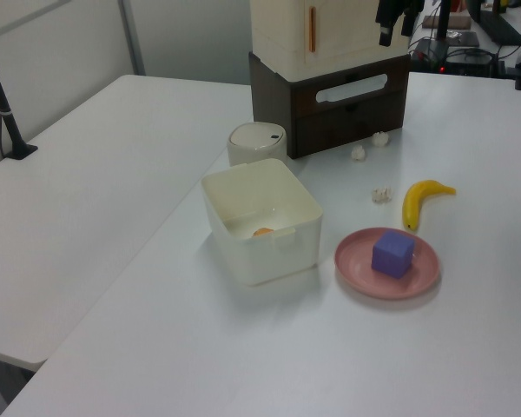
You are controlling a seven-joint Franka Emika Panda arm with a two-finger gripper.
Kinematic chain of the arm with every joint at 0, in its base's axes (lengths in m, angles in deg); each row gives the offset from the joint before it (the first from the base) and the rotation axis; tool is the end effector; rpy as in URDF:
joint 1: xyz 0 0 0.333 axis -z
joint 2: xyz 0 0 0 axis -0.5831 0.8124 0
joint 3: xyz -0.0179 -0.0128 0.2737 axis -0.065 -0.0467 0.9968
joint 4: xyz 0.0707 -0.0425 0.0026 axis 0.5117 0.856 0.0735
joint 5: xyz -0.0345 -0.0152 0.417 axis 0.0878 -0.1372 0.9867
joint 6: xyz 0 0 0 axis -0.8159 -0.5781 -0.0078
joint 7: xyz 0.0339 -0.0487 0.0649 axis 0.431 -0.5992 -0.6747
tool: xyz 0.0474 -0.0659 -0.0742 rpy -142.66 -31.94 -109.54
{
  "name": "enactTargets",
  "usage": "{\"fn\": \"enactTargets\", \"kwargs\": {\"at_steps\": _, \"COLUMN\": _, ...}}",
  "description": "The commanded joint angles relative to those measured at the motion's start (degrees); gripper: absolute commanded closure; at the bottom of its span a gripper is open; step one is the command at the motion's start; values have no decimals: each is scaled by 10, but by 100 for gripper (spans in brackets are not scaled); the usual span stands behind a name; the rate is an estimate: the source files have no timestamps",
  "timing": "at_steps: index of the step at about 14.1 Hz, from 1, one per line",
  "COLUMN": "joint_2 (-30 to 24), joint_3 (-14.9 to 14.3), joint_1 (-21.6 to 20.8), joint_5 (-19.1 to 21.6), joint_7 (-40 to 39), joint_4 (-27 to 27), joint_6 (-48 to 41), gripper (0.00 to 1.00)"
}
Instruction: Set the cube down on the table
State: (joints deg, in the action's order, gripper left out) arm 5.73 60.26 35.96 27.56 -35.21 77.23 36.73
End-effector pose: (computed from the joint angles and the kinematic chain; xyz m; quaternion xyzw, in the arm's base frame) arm 0.5904 -0.0617 0.5971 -0.9899 0.1312 -0.0440 0.0299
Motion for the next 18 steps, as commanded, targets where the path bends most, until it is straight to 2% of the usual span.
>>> {"fn": "enactTargets", "kwargs": {"at_steps": 1, "joint_2": -10, "joint_3": -1, "joint_1": -7, "joint_5": -10, "joint_7": 13, "joint_4": 15, "joint_6": 4, "gripper": 0}}
{"fn": "enactTargets", "kwargs": {"at_steps": 3, "joint_2": -10, "joint_3": 0, "joint_1": -12, "joint_5": -36, "joint_7": 14, "joint_4": 13, "joint_6": 3, "gripper": 0}}
{"fn": "enactTargets", "kwargs": {"at_steps": 7, "joint_2": -10, "joint_3": 1, "joint_1": -12, "joint_5": -50, "joint_7": 13, "joint_4": 10, "joint_6": 6, "gripper": 0}}
{"fn": "enactTargets", "kwargs": {"at_steps": 18, "joint_2": -8, "joint_3": 6, "joint_1": -14, "joint_5": -51, "joint_7": 7, "joint_4": 14, "joint_6": -2, "gripper": 0}}
